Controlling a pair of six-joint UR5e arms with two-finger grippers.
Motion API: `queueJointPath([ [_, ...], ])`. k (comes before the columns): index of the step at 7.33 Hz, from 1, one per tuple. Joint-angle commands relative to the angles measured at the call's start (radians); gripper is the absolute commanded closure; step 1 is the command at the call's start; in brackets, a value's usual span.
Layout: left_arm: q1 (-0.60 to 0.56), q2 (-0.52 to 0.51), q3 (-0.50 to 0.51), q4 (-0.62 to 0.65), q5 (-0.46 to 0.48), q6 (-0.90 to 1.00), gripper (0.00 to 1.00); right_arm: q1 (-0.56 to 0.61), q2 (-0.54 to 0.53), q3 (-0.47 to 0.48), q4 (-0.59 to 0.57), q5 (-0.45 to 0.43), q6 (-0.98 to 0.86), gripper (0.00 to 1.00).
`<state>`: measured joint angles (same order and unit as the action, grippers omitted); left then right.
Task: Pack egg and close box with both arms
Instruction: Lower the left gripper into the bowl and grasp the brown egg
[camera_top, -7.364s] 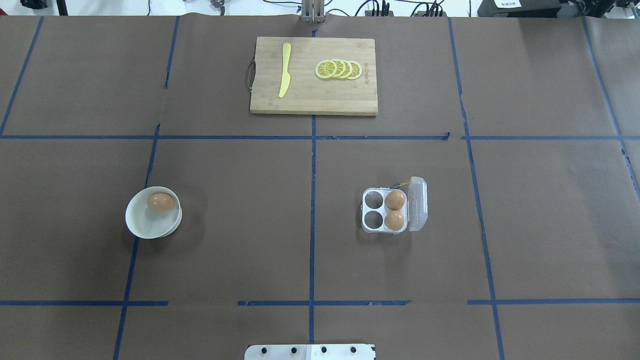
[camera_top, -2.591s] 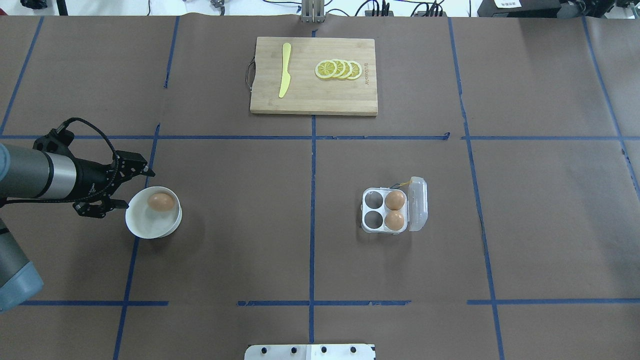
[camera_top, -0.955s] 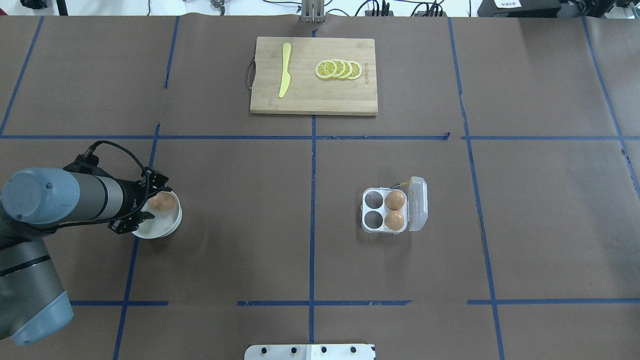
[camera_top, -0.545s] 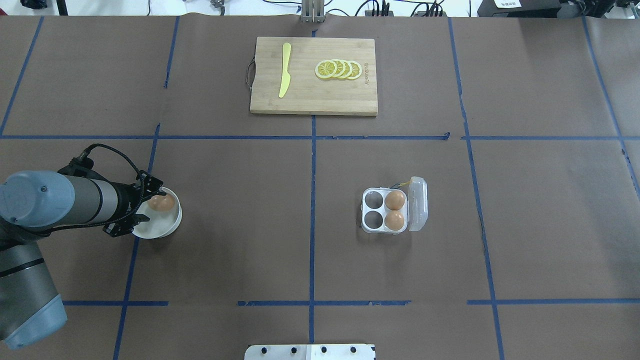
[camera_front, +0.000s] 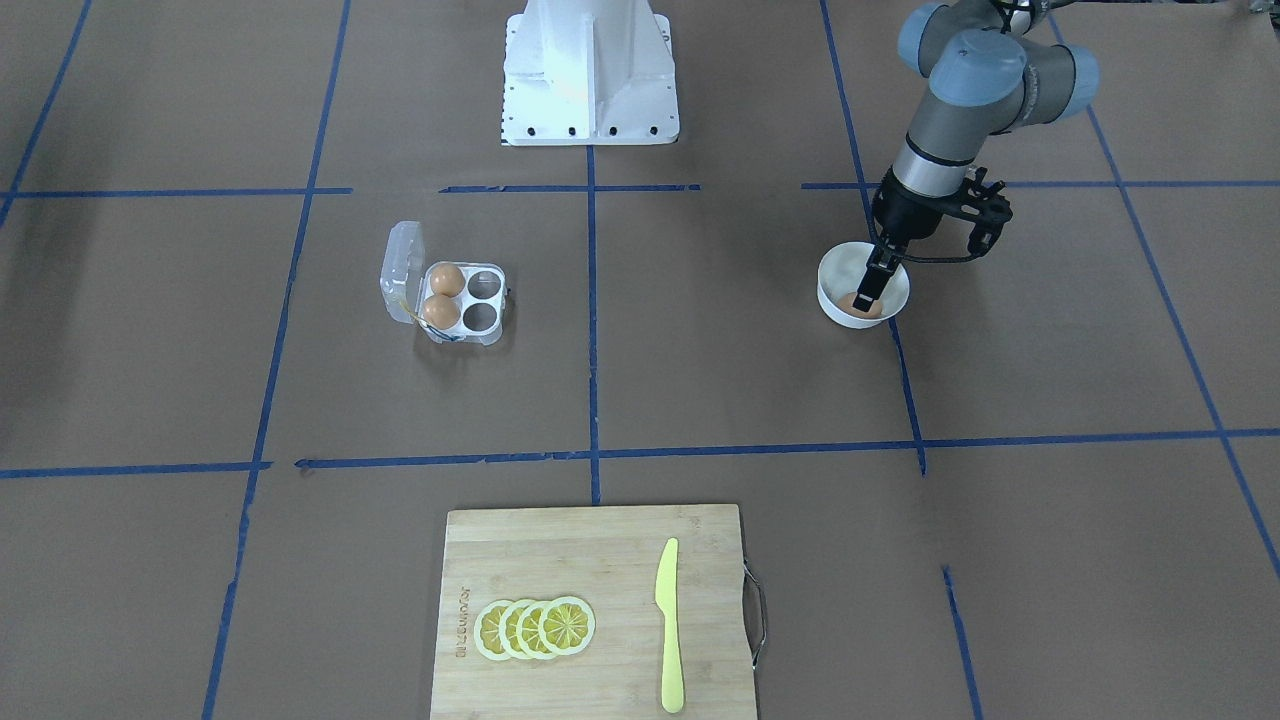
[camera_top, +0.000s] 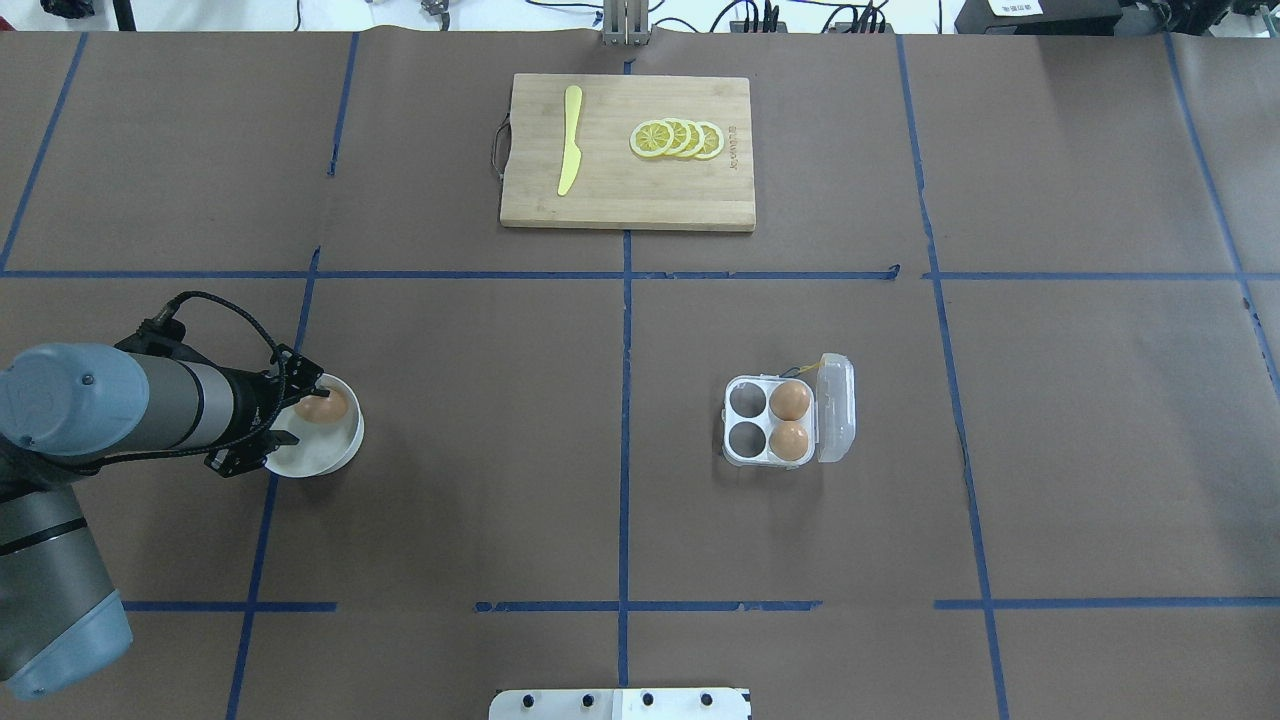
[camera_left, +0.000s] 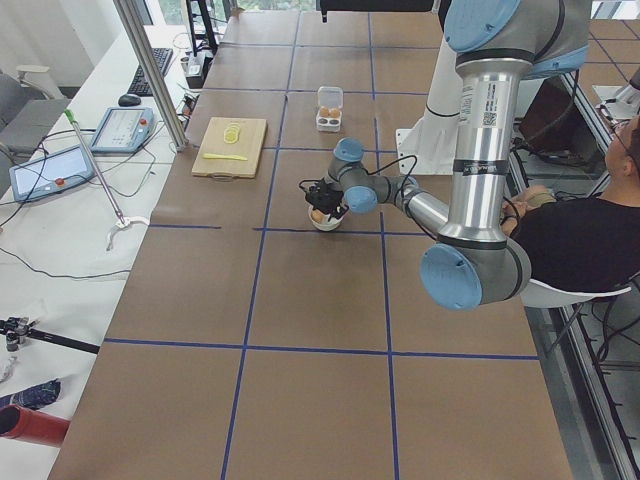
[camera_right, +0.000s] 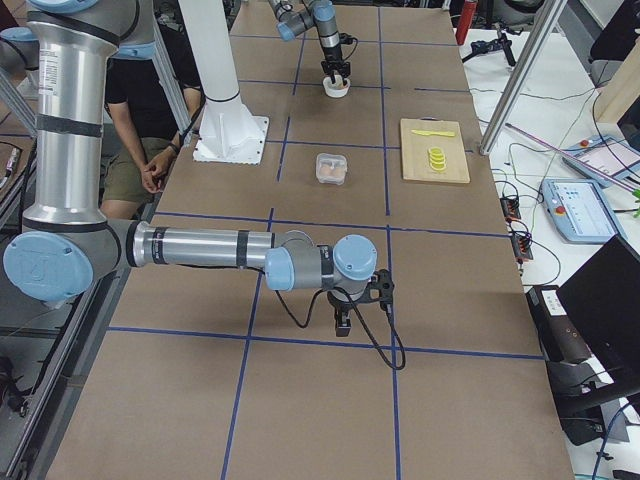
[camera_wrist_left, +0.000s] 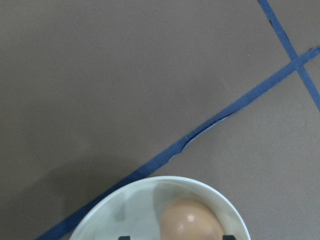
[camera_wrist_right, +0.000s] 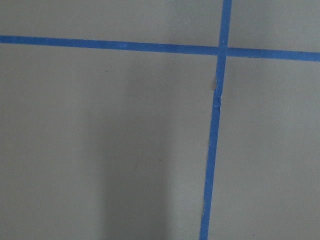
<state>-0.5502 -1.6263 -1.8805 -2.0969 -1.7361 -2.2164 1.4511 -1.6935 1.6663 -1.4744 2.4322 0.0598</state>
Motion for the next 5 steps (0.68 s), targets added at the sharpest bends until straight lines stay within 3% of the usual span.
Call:
queueJointPath([
  [1,0.003,-0.006,0.004,0.000,0.000,0.000,0.35,0.000,0.000,-0.002,-0.001,0.001,0.000,0.00],
  [5,0.003,-0.006,0.015,0.000,0.001,0.012,0.37,0.000,0.000,-0.008,0.000,0.002,0.000,0.00],
])
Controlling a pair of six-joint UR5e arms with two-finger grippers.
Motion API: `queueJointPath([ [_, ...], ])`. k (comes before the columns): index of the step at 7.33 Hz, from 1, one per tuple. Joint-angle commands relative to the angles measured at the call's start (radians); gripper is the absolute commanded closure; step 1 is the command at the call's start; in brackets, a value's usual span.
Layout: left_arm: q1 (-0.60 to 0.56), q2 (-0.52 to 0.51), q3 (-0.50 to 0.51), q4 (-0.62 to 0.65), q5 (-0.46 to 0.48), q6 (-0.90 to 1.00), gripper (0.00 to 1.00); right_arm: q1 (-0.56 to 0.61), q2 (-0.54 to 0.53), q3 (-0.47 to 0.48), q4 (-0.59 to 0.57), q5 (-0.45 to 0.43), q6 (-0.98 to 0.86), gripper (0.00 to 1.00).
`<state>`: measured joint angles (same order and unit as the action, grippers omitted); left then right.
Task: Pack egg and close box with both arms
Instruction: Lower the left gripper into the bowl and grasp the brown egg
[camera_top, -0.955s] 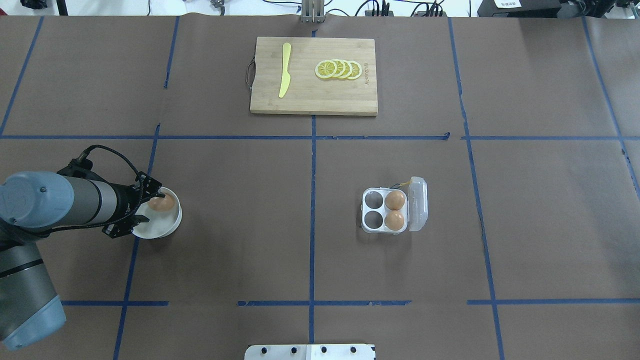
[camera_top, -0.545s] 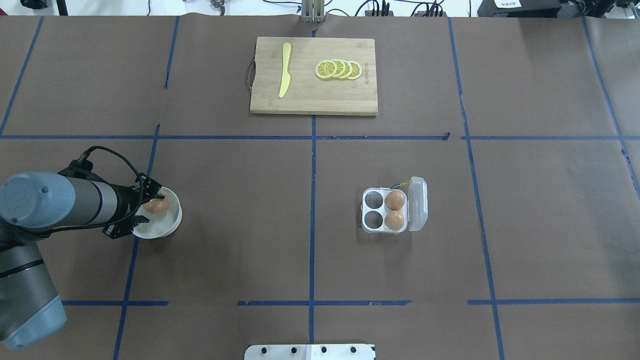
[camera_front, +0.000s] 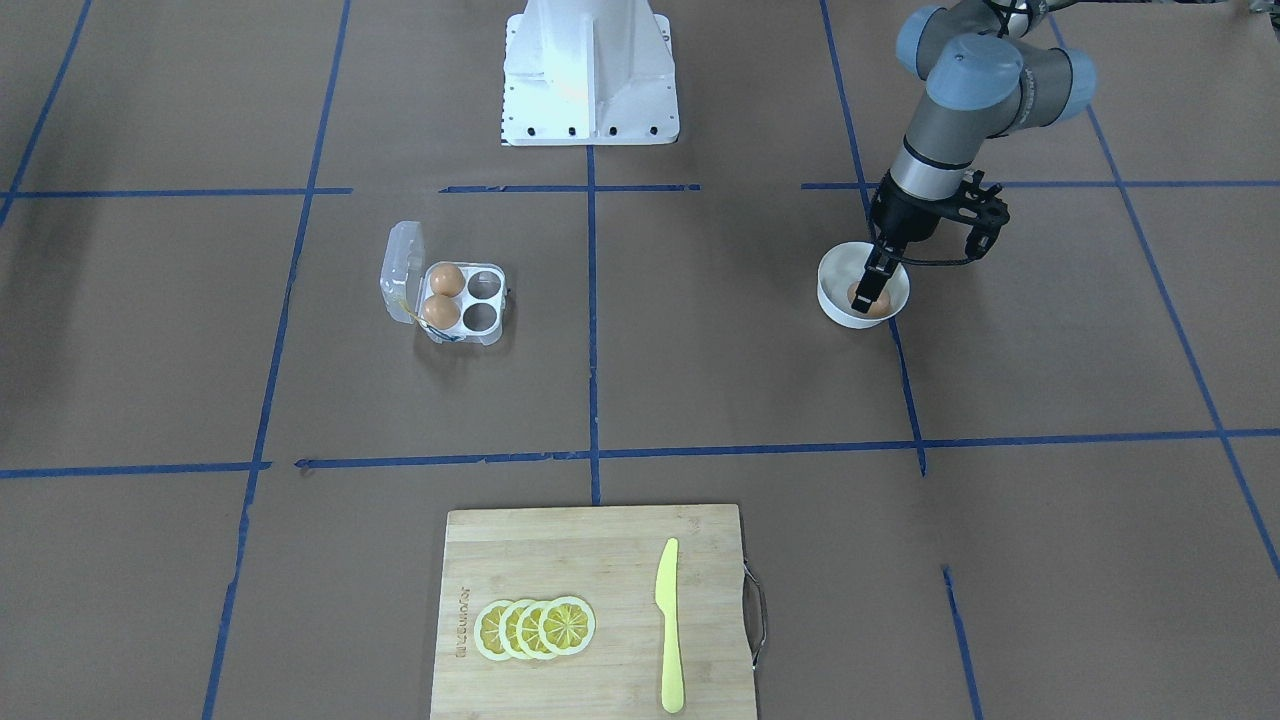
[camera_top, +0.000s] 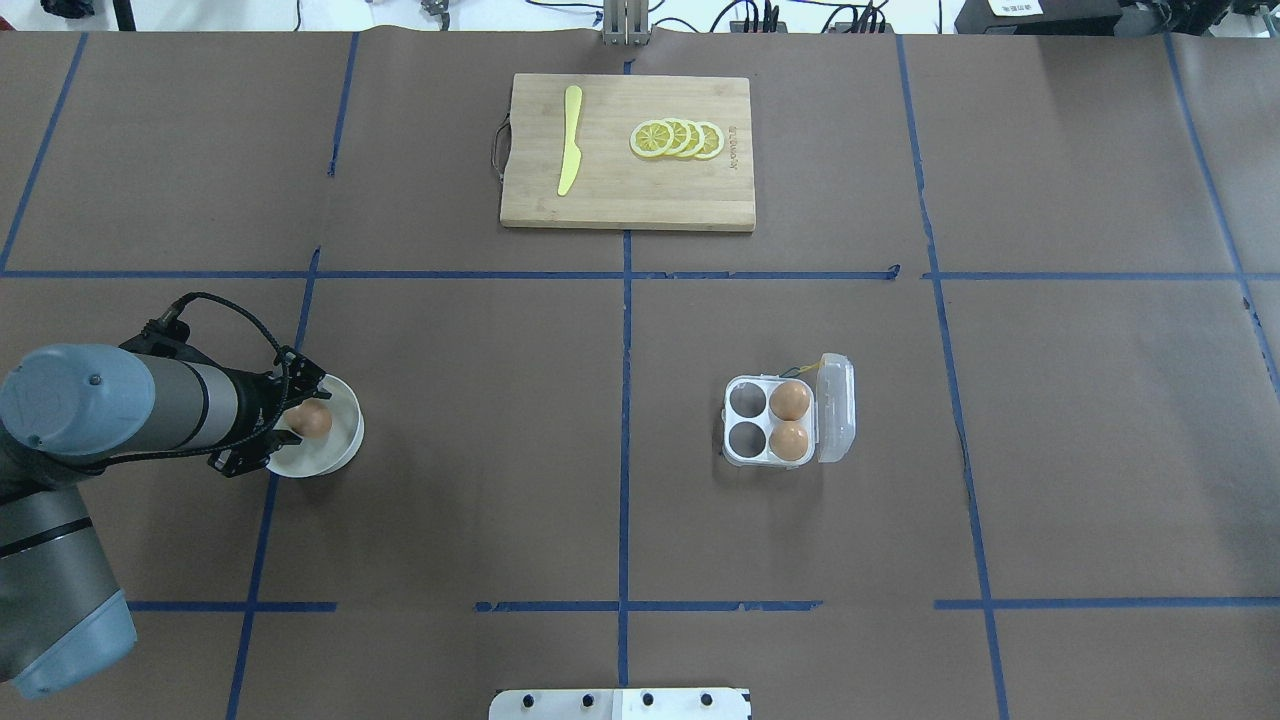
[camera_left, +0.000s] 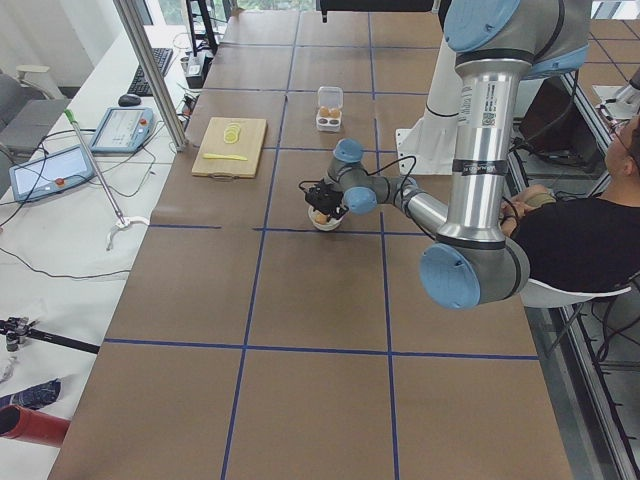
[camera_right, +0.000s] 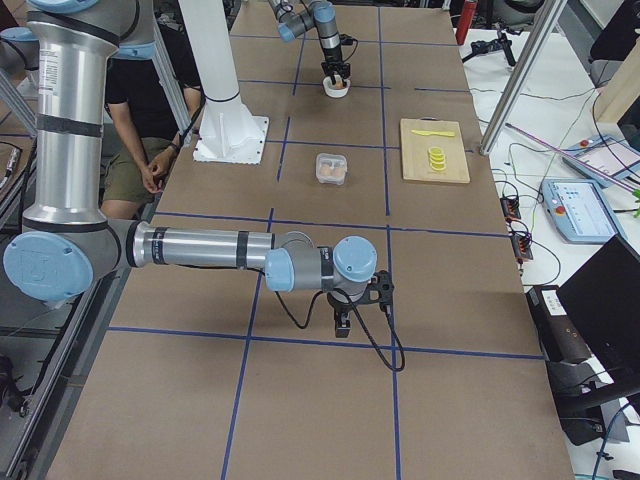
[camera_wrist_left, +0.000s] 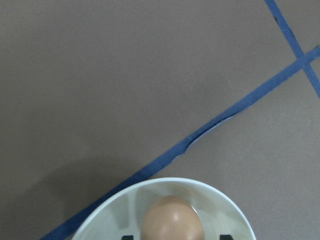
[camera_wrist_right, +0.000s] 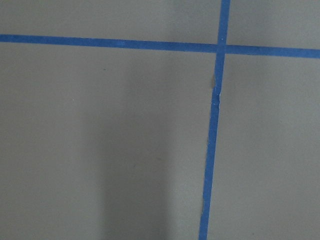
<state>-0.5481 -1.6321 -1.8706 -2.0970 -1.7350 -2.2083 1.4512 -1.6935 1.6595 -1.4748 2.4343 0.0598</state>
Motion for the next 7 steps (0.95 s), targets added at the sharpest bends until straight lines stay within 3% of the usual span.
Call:
queueJointPath([
  [1,0.001,0.000,0.007,0.000,0.000,0.002,0.39,0.000,0.000,-0.003,0.001,0.000,0.000,0.00],
  [6,0.002,0.000,0.008,0.000,-0.003,0.006,0.50,0.000,0.000,-0.003,0.001,0.000,0.000,0.00],
  [7,0.002,0.000,0.011,0.000,-0.003,0.006,0.63,0.000,0.000,-0.003,0.001,0.002,0.000,0.00],
])
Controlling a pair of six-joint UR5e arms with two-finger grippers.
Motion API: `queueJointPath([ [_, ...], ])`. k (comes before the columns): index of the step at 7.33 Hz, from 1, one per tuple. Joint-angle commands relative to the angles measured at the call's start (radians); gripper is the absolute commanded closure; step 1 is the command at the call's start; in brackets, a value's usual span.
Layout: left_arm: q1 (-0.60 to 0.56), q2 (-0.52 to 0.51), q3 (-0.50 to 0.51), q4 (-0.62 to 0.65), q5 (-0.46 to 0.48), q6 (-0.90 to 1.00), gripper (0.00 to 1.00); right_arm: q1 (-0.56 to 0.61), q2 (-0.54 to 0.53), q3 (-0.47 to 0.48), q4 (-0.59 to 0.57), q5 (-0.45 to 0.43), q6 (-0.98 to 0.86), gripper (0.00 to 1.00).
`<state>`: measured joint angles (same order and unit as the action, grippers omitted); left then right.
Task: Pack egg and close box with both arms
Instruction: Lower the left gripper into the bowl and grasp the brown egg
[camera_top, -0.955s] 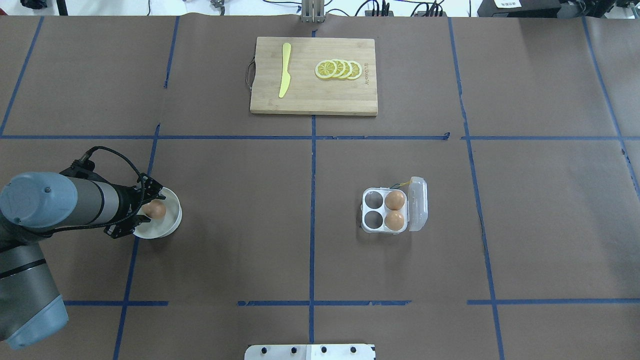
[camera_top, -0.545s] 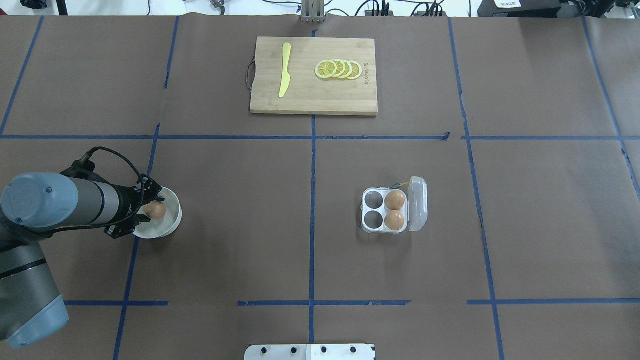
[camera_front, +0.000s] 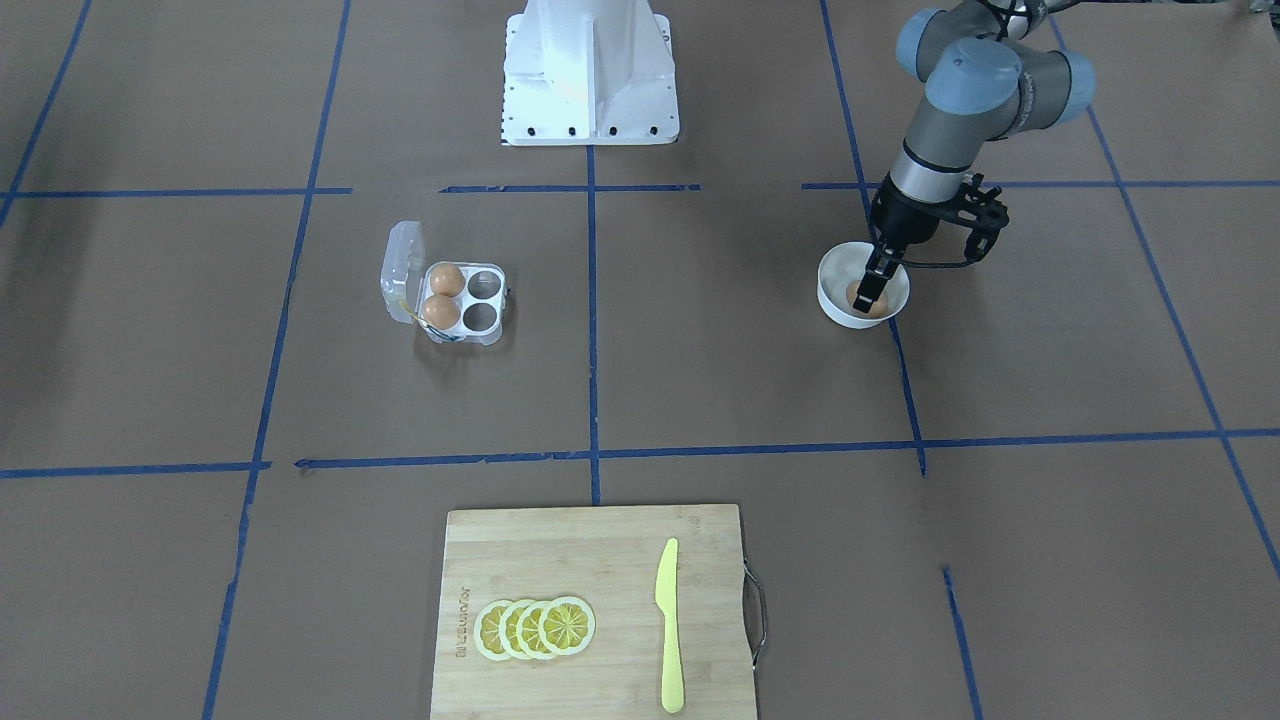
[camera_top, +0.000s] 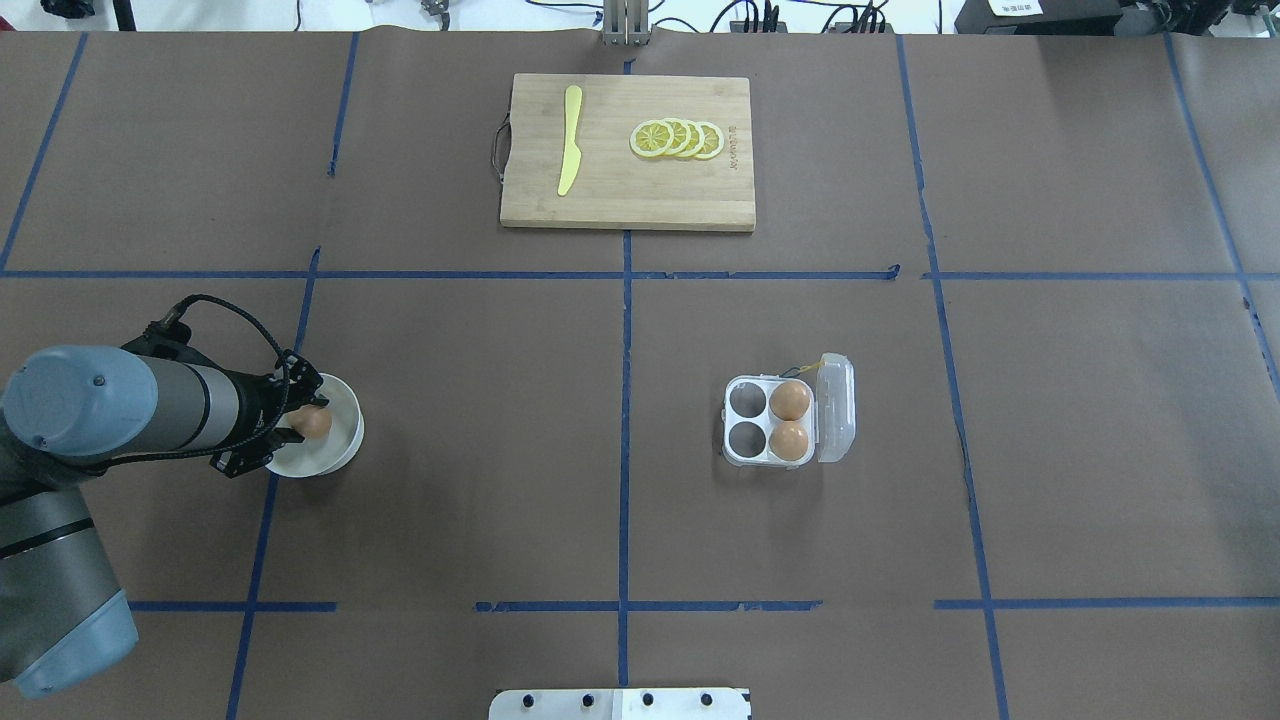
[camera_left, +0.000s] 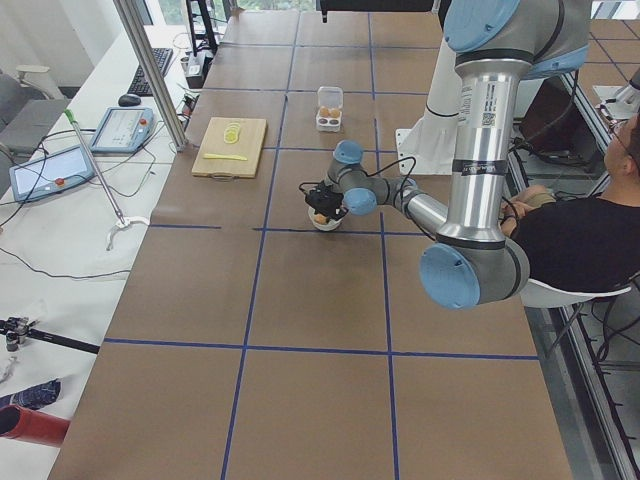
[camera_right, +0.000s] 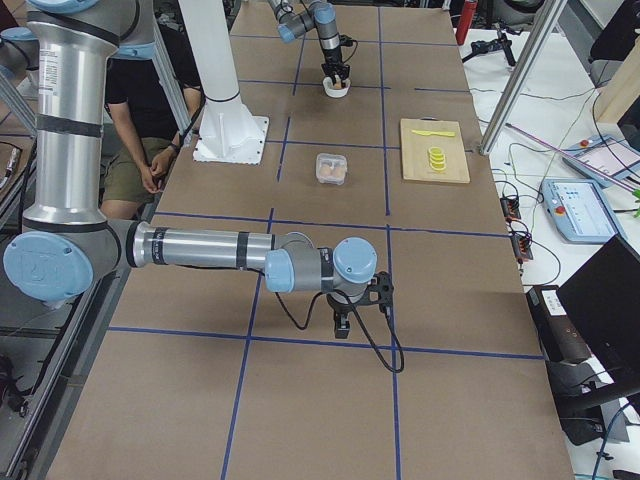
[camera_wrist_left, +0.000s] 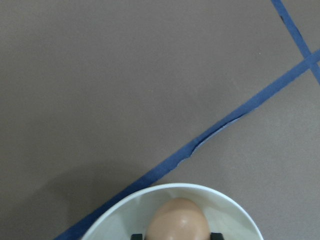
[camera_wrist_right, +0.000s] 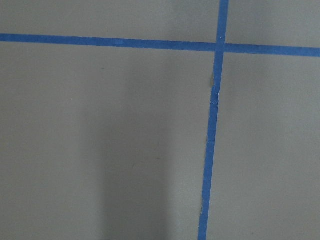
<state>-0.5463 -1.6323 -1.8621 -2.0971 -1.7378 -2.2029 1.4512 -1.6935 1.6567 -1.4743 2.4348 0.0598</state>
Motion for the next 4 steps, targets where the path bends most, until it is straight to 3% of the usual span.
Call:
queueJointPath([
  [1,0.000,0.000,0.001,0.000,-0.002,0.000,0.83,0.000,0.000,0.001,0.000,0.001,0.000,0.00],
  [2,0.000,0.000,0.001,0.000,-0.002,0.000,1.00,0.000,0.000,0.000,0.000,0.001,0.000,0.00],
  [4,-0.003,0.003,-0.012,0.005,-0.026,0.021,1.00,0.000,0.000,0.002,0.000,0.000,0.000,0.00],
])
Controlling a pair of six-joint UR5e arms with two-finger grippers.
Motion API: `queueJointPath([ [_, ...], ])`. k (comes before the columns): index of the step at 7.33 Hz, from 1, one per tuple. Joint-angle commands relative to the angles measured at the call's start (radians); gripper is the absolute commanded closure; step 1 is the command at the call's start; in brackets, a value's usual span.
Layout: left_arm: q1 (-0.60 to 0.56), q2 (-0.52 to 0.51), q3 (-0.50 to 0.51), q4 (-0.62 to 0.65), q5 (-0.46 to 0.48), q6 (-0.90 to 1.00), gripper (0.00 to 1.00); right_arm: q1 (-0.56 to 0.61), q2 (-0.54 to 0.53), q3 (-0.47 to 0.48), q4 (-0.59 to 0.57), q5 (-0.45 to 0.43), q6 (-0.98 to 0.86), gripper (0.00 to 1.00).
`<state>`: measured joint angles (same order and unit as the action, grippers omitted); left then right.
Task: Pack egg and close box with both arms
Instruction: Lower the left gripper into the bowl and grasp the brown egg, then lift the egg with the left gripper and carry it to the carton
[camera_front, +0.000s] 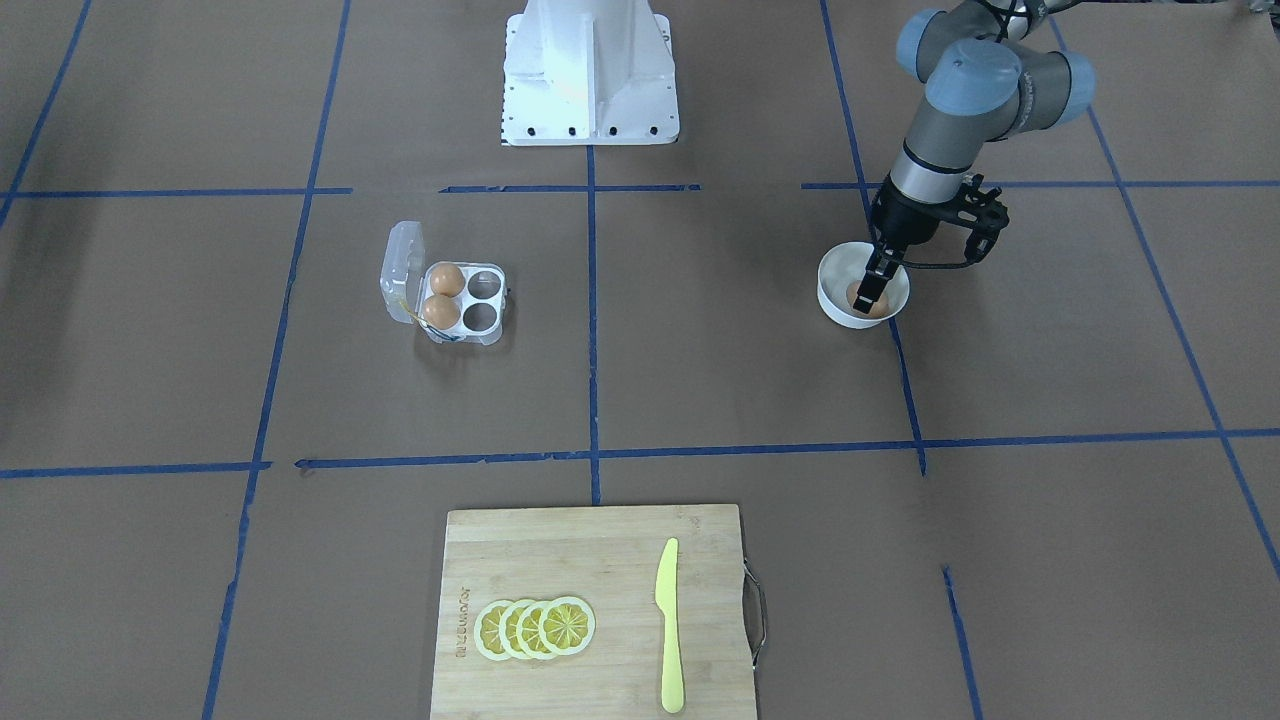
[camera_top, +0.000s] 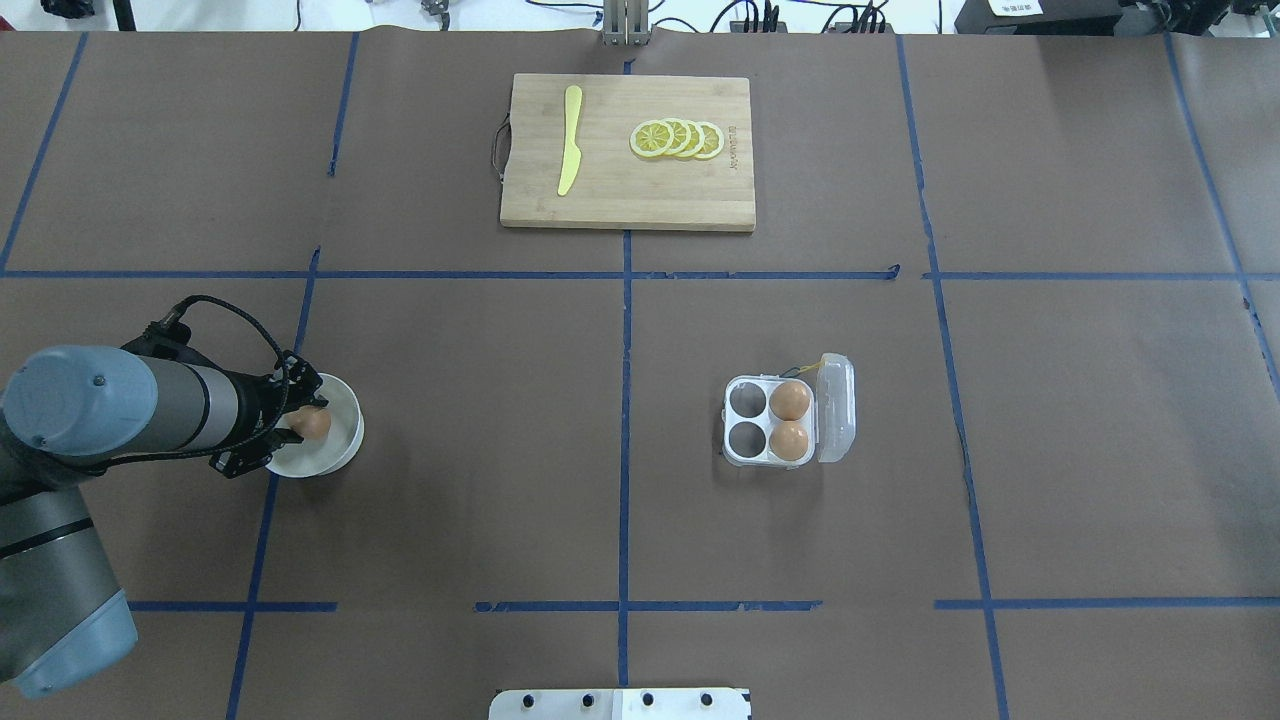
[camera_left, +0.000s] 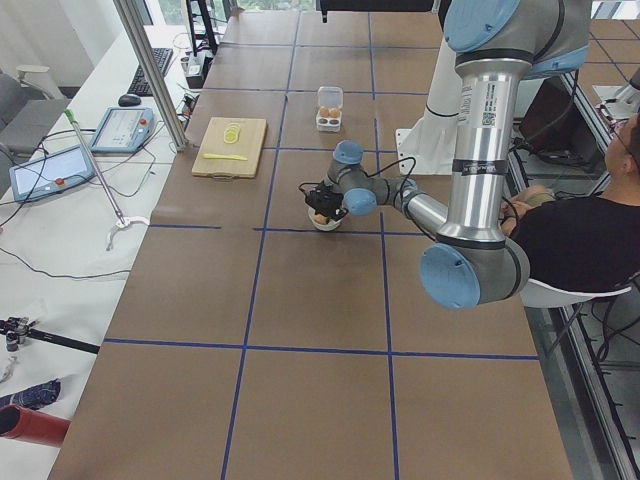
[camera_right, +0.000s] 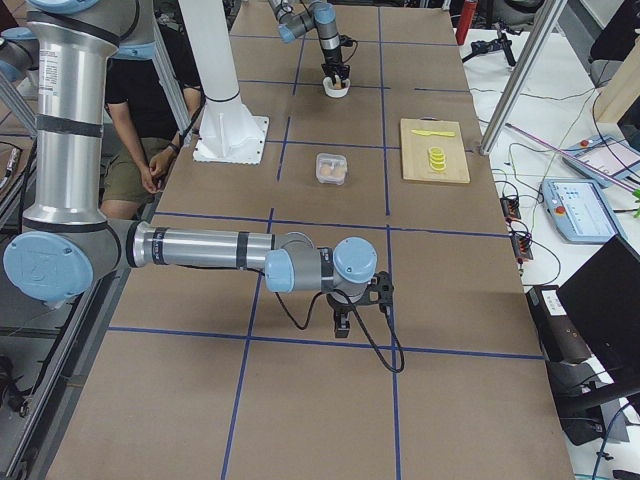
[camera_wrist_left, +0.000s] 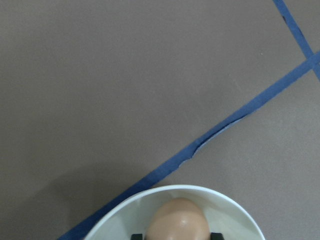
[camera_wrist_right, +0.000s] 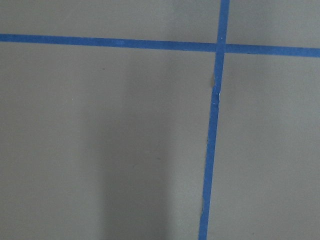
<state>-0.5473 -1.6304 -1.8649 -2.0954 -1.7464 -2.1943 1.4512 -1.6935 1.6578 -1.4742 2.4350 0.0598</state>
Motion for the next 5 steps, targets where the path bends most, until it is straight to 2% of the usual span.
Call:
queueJointPath([
  [1,-0.012,0.004,-0.029,0.005,-0.034,0.016,1.00,0.000,0.000,-0.001,0.000,-0.001,0.000,0.00],
  [3,-0.016,0.050,-0.110,0.012,-0.036,0.027,1.00,0.000,0.000,0.000,0.000,-0.001,0.000,0.00],
  [5,-0.013,0.018,-0.161,0.096,-0.039,0.107,1.00,0.000,0.002,0.000,0.000,0.001,0.000,0.00],
])
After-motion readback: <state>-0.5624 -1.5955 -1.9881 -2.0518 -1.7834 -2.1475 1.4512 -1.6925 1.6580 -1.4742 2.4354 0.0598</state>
